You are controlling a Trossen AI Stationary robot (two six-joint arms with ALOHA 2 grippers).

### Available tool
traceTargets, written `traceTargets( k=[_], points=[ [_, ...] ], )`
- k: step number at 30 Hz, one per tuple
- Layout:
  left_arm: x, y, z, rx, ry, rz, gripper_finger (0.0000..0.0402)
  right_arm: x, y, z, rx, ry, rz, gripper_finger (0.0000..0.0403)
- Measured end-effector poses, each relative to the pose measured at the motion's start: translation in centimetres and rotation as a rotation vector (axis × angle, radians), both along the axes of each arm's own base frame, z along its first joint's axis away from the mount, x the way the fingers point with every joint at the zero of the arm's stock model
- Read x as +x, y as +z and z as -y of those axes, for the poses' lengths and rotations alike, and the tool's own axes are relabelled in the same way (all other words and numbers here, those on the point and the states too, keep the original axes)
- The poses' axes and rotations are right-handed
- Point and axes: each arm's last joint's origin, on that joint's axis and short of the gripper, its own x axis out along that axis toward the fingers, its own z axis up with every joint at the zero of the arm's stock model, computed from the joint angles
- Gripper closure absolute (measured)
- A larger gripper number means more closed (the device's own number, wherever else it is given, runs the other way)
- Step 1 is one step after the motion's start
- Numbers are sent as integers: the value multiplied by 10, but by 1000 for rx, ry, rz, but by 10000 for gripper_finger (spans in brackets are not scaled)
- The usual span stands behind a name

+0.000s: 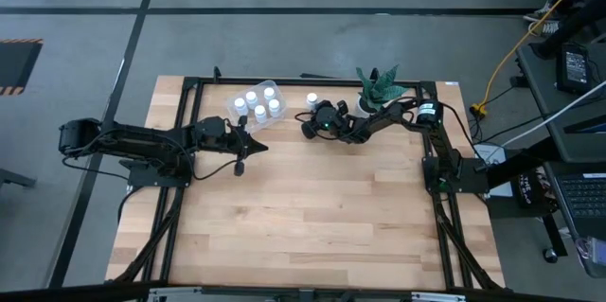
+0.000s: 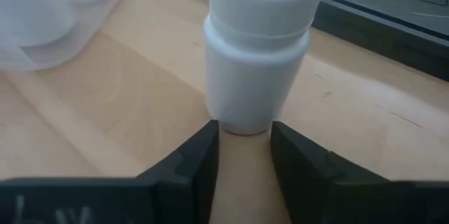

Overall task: Pick and place pill bottles into a basket
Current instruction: Put the white pill bottle into the transparent container

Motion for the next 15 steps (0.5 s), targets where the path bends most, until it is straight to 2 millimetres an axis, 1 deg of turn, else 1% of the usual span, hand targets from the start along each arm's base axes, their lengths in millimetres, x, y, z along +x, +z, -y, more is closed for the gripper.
traceTargets(
  k=[6,9,15],
  points=[
    [0,0,0,0,0,0,399,0,1,-2,0,6,-1,270],
    [0,0,0,0,1,0,397,0,6,-3,11,18,-9,270],
    [0,0,0,0,1,0,395,-2,32,-8,52,83,2,270]
  ],
)
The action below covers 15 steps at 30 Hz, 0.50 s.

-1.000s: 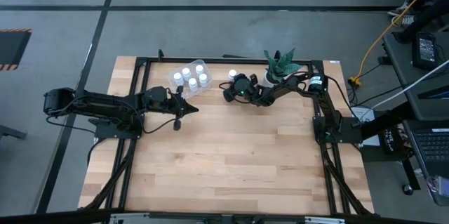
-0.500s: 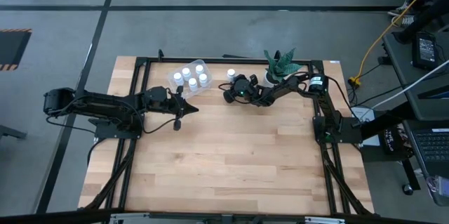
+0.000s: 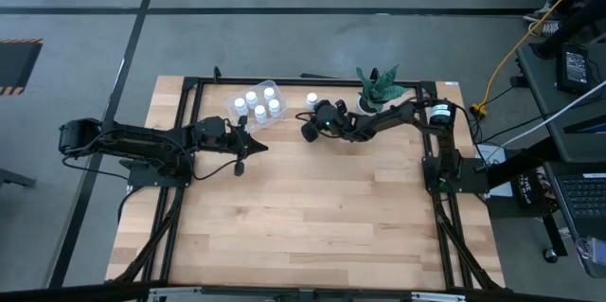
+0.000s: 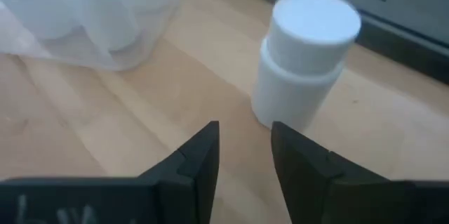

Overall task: Pick and place pill bottles into a basket
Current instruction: Put the white pill bottle into the transparent container

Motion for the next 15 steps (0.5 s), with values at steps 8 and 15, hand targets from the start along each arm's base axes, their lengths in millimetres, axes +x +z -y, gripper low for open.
traceTargets(
  k=[8,15],
  points=[
    [0,0,0,0,-1,0,399,-2,8,6,11,-26,37,270],
    [0,0,0,0,0,0,392,-2,9,11,51,57,59,241]
  ],
)
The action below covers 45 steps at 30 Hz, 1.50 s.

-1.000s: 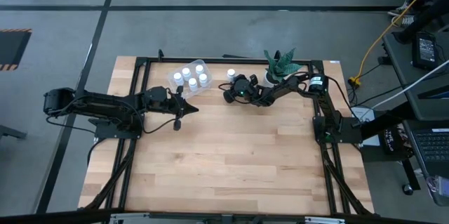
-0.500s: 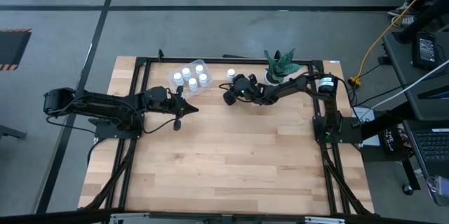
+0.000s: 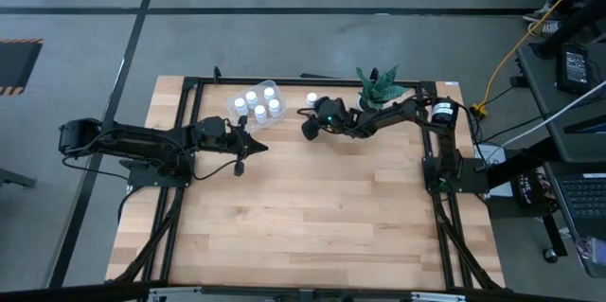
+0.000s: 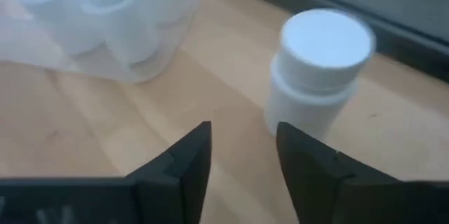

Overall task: Pick and place pill bottles into a basket
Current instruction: Put the white pill bottle into the transparent container

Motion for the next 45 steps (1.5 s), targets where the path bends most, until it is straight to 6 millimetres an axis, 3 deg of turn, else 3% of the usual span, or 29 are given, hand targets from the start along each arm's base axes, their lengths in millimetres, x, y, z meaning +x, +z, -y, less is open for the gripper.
traceTargets(
  k=[9,14,30,37,45],
  points=[
    [0,0,0,0,0,0,397,-3,0,8,7,-16,3,136],
    [0,0,0,0,0,0,395,-4,0,9,11,-20,4,100],
    [0,0,0,0,0,0,393,-5,-2,8,28,-27,-12,98],
    [0,0,0,-9,3,1,397,-12,16,6,33,-19,-70,98],
    [0,0,0,-13,-1,2,393,-16,15,9,78,-56,-65,98]
  ],
)
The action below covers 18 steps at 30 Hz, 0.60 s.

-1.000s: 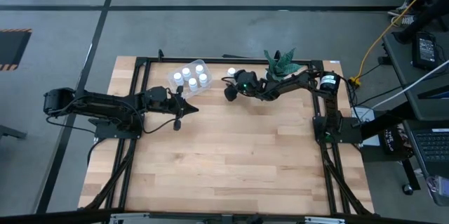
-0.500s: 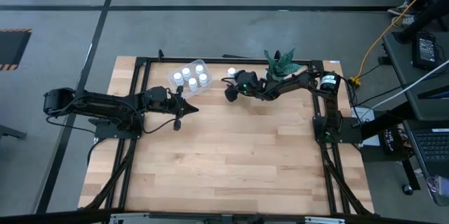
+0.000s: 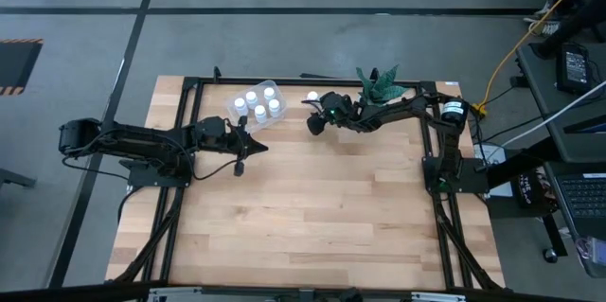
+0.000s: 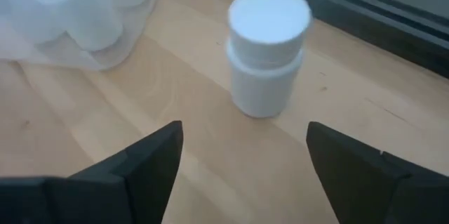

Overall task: Pick and place pill bottles into a basket
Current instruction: Put the white pill bottle into the transparent container

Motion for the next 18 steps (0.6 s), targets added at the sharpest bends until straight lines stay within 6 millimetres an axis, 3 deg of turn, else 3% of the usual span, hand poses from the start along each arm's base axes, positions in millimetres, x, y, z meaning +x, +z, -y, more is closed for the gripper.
traceTargets(
  k=[7,18],
  points=[
    [0,0,0,1,0,0,398,-3,0,9,55,5,36,98],
    [0,0,0,1,0,0,391,8,0,16,30,24,26,98]
  ],
)
